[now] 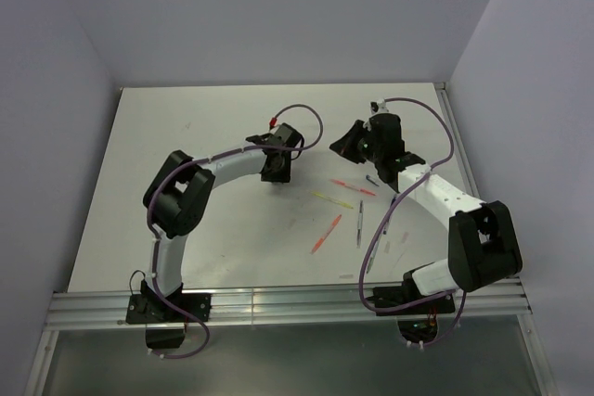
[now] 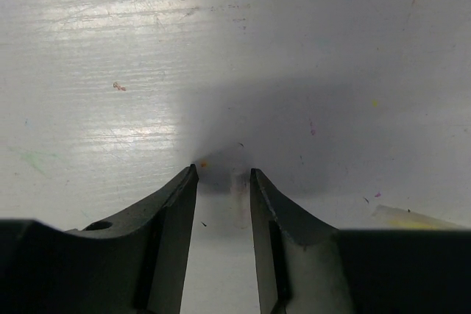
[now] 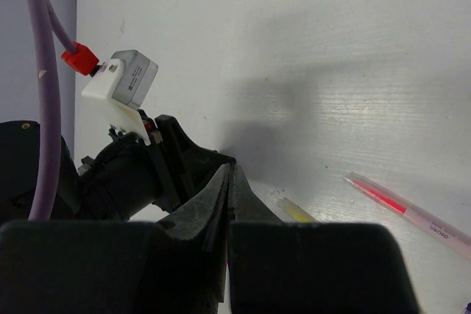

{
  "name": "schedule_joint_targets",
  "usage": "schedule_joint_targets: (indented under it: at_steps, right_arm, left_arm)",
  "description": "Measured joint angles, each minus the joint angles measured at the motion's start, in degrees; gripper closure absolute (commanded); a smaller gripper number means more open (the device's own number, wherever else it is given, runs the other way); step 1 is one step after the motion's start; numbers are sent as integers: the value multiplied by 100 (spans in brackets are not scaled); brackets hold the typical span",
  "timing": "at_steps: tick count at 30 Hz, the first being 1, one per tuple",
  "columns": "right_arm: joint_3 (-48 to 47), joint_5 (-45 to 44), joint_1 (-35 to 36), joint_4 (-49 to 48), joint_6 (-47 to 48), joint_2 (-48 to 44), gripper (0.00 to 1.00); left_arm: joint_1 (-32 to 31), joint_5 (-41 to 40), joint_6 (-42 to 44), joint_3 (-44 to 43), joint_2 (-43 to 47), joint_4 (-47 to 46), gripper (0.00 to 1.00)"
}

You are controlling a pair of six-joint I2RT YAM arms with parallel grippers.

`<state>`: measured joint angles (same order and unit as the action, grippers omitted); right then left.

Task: Insert the pens into the pen caps
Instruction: Pick up the pen cap from the center of the board.

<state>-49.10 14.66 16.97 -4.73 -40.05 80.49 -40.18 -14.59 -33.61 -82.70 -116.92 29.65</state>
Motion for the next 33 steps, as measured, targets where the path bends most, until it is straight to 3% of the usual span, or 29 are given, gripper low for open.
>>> schedule_joint_targets:
  at_steps: [9,23,27,30,33]
  right_arm:
    - [0,26,-50,0,-37,0,100]
    - [7,109,-118,-2,-83,0,100]
    - [7,118,-127,0,-83,0,100]
    - [7,131,-129,0,-81,0,100]
    - [7,131,-129,0,-76,0,100]
  left_arm:
    - [-103,-184,-26,-48,-26,142,57]
    - [-264,-227,-57,-210,-136,284,62]
    - [-271,-227,-72,-264,-175,315,72]
    - [-278,-256,-94,-264,-179,323,98]
    - [-284,-260,-101,-264,-179,315,100]
